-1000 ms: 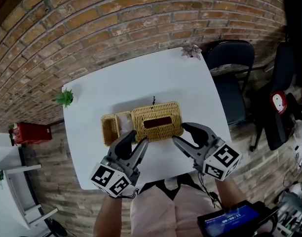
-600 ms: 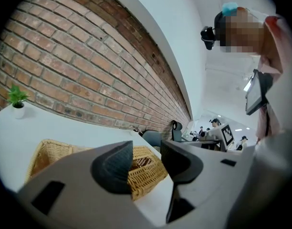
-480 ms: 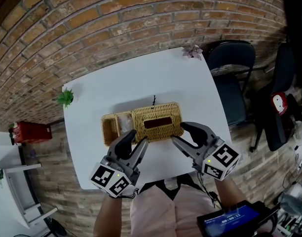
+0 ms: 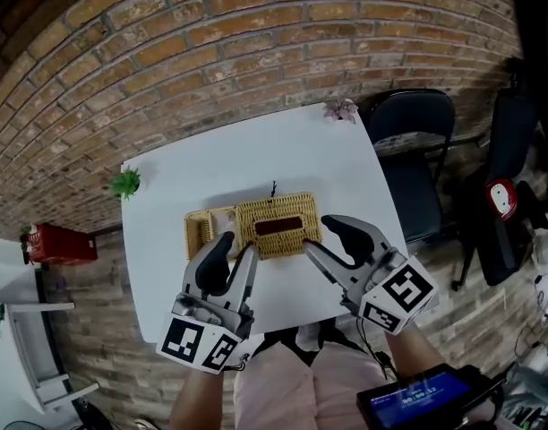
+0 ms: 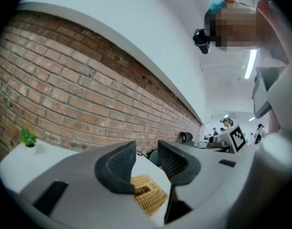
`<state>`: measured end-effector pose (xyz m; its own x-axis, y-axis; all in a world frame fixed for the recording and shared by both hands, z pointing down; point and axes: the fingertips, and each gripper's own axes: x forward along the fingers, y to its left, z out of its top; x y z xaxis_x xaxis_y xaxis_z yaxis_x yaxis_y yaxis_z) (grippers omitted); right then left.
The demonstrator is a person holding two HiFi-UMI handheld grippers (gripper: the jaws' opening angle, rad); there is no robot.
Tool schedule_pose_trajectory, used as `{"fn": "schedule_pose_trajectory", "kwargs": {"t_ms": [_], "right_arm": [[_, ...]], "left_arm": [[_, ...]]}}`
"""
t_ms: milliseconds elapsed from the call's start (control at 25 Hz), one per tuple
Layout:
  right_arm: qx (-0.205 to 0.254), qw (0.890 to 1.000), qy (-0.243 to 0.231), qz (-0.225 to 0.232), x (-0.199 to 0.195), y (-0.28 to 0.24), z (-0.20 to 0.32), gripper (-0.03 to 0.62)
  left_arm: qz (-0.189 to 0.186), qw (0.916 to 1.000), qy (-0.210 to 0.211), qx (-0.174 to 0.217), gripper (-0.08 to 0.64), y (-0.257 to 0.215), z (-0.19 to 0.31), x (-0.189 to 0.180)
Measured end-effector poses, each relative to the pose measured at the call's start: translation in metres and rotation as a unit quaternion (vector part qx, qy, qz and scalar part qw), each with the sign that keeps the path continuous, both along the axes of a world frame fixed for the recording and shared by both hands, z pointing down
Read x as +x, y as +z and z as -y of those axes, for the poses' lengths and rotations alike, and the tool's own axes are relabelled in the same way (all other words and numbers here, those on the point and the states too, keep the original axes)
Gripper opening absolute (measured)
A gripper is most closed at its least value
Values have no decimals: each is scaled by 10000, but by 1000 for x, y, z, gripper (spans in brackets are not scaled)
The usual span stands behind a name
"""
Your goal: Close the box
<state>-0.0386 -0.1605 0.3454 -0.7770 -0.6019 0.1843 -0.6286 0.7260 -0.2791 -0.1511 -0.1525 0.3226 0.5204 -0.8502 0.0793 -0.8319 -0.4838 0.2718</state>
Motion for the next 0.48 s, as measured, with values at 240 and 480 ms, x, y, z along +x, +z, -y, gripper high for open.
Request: {"fn": "schedule_pose_trajectory", "kwargs": {"t_ms": [240, 480], "right_arm": [[753, 9947, 690, 107, 13, -61, 14, 73], [1432, 9842, 979, -354, 12, -89, 7, 0]], "left_arm": [[571, 9911, -805, 897, 21, -71, 4, 7], [918, 9762, -1508, 1260, 11, -105, 5, 10]]}}
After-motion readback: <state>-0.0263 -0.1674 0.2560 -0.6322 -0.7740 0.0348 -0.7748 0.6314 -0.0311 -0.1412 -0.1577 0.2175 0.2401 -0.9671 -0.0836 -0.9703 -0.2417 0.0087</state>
